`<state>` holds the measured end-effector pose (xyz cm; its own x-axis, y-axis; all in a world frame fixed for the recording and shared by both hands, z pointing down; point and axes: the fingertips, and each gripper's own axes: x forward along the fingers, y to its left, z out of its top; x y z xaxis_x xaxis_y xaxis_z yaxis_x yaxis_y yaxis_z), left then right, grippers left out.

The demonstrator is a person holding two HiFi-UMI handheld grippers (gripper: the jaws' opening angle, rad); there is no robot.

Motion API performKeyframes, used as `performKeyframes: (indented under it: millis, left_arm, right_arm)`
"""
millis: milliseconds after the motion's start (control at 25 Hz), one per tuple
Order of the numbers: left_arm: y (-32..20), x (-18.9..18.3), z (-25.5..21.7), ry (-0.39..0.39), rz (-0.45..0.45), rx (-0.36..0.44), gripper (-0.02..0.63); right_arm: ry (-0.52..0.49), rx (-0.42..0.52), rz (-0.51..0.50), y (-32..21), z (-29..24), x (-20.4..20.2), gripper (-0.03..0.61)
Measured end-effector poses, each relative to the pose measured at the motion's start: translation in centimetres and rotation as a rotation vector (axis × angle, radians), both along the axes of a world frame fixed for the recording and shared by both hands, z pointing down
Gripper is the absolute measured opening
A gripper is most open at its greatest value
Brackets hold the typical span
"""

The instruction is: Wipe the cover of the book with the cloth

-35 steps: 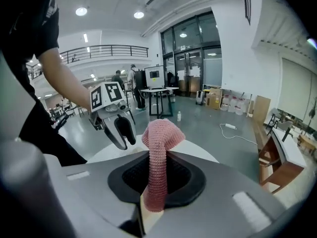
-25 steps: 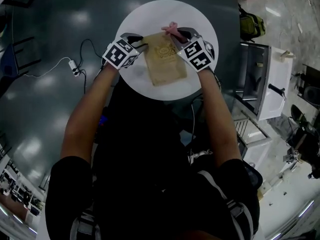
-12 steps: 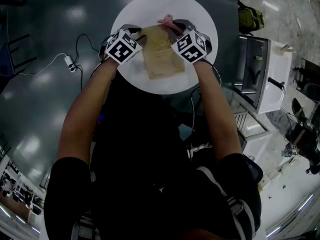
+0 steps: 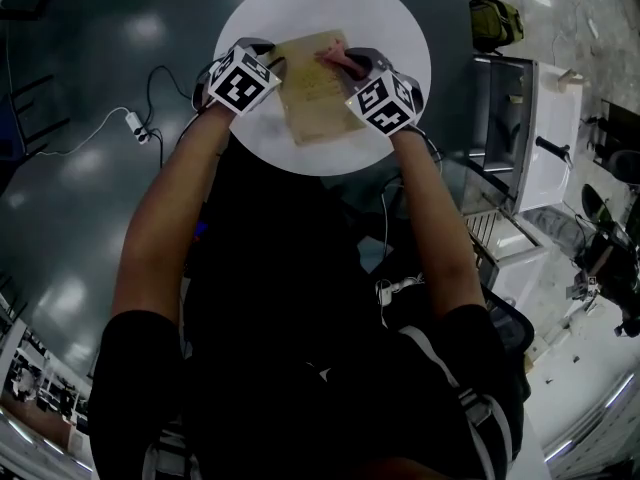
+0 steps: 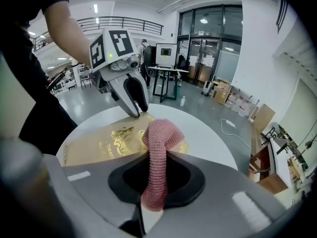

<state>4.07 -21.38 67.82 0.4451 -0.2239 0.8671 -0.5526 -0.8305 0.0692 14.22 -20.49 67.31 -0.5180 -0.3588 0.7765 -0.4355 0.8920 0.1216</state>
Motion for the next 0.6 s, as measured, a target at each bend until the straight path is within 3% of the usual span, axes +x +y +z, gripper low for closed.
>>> performKeyframes:
  millis: [600]
  left_arm:
    - [0.1, 0.2, -0.1, 0.012, -0.004, 0.022, 0.123]
  right_arm:
    - [-0.041, -0.056, 0.073, 8.1, 0.0, 2.8, 0.038]
